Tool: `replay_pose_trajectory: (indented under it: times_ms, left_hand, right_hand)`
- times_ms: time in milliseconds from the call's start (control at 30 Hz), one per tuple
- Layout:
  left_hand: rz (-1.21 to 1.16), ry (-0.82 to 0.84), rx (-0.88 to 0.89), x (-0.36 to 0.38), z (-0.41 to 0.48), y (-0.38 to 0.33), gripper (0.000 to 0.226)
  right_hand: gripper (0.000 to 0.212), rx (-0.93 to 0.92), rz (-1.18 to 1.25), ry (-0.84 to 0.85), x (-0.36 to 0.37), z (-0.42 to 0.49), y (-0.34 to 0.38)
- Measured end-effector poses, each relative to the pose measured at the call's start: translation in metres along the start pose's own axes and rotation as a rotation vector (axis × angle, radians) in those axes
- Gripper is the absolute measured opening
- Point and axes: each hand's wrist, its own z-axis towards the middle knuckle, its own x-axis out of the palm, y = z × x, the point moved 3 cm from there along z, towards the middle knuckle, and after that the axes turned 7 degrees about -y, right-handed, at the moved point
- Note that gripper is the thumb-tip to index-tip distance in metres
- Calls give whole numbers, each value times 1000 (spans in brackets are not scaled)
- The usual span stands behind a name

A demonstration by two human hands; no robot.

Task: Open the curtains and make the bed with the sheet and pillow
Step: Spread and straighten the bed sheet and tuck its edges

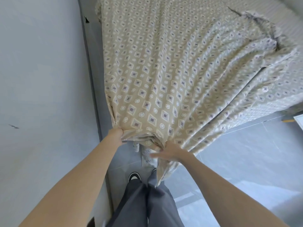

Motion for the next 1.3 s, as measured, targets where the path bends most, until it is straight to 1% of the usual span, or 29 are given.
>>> replay_pose_trajectory:
  times_ms: [33,67,100,133,167,233,300,333,367,400,467,567,600,700,733,800,833,1033,1167,1233,1300]
  left_hand:
    - [-107,37,-25,1,-1,1,41]
    - [-191,63,-41,3,-2,1,37]
    - [-231,78,-52,5,-5,0,34]
    - [-256,85,-57,6,-6,-1,35]
    - [-233,67,-45,7,-5,-2,37]
    - [-219,29,-23,7,-6,-4,36]
    - [-213,30,-9,10,-7,-5,27]
    - [-202,47,-13,12,-11,-4,28]
    - [-156,42,7,14,-12,-3,36]
    - [-123,38,26,15,-15,-2,39]
    - [-94,32,64,17,-9,0,34]
    - [-52,-43,113,6,6,3,56]
    - [-22,-73,135,1,9,4,58]
    - [53,-120,158,-16,26,14,47]
    - [85,-137,163,-22,33,18,49]
    - [136,-164,172,-30,48,26,60]
    - [154,-167,171,-30,57,31,62]
    - [222,-210,187,-16,115,56,45]
    - [282,-234,197,-7,163,74,43]
    - [309,-211,200,-3,178,80,40]
    - [316,-189,200,6,194,85,34]
  right_hand:
    - [56,-24,-237,-48,2,3,-2]
    - [45,-74,-422,-117,0,2,0]
    - [32,-140,-532,-193,0,1,1]
    - [18,-183,-575,-226,0,-2,3]
    - [8,-227,-576,-250,0,-4,3]
    - [20,-267,-484,-280,-2,-7,0]
    - [25,-283,-408,-356,-11,-8,-2]
    - [28,-284,-419,-390,-17,-8,-1]
    - [28,-289,-434,-414,-23,-7,1]
    - [26,-288,-437,-420,-26,-6,3]
    - [23,-279,-386,-379,-28,-4,9]
    - [24,-250,-353,-269,-15,7,14]
    - [23,-242,-353,-232,-9,11,17]
    - [20,-240,-353,-140,17,29,23]
    - [20,-246,-359,-118,27,34,25]
    - [20,-261,-378,-90,44,44,24]
    - [20,-262,-381,-79,53,52,23]
    - [21,-214,-323,-57,84,96,2]
    - [20,-166,-311,-10,110,138,-10]
    - [19,-157,-305,2,116,150,-14]
    - [27,-175,-344,2,122,166,-18]
